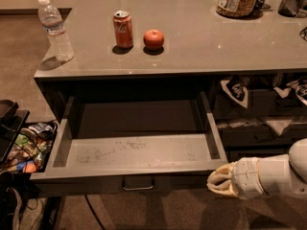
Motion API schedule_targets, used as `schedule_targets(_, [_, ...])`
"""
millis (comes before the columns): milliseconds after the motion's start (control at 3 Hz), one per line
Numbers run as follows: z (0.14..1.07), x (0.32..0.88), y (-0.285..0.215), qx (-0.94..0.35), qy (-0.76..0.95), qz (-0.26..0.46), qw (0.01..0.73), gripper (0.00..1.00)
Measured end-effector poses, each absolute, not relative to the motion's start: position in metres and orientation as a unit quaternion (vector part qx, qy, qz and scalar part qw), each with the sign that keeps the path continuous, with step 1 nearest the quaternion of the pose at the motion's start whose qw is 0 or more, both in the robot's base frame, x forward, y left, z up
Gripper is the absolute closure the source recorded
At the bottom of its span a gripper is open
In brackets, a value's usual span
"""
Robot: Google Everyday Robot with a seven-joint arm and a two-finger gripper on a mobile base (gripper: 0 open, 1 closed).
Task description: Close top drawer
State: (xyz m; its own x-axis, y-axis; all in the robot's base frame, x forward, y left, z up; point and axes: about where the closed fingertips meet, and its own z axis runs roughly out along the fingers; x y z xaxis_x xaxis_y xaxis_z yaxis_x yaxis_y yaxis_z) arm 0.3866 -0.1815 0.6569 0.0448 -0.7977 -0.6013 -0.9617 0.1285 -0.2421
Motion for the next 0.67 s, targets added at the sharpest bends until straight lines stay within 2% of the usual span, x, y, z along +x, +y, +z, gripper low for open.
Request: schedule_targets(667, [0.615, 0.381, -0.176, -0.635, 0.68, 0.143, 0.338, 1.0])
